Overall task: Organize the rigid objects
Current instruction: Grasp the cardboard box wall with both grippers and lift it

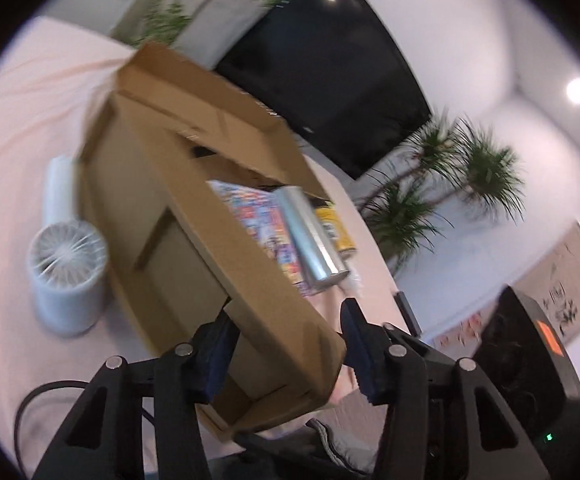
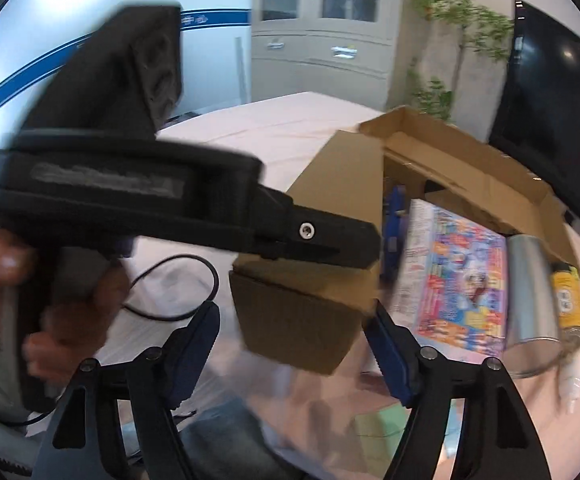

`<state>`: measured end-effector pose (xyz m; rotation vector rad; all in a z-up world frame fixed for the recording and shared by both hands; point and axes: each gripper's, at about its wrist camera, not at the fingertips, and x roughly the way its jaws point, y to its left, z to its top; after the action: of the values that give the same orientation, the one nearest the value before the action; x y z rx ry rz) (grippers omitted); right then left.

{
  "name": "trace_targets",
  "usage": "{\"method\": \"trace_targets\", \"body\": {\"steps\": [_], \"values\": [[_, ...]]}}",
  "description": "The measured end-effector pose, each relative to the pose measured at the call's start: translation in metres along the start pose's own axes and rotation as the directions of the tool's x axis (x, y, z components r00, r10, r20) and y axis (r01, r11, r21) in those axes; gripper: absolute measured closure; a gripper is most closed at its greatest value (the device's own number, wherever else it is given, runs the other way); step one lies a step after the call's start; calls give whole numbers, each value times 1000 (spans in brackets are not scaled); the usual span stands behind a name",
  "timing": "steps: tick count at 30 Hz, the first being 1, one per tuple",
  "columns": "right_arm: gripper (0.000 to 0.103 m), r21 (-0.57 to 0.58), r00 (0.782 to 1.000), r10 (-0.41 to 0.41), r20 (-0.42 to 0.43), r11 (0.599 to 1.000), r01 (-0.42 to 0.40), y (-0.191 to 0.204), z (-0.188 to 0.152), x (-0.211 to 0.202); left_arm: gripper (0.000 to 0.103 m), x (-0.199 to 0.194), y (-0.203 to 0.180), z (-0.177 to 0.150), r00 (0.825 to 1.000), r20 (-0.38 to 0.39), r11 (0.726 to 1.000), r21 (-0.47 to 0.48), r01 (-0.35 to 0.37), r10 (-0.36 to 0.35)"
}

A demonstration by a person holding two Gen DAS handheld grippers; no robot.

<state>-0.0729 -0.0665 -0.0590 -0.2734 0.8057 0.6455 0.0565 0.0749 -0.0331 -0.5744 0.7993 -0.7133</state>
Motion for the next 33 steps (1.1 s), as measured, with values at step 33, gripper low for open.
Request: {"method": "trace_targets", "body": {"steps": [33], "values": [[67, 119, 977, 18, -214, 993, 8, -38, 9, 22, 81, 9, 25, -43, 924, -52, 914, -132, -383, 379]]}}
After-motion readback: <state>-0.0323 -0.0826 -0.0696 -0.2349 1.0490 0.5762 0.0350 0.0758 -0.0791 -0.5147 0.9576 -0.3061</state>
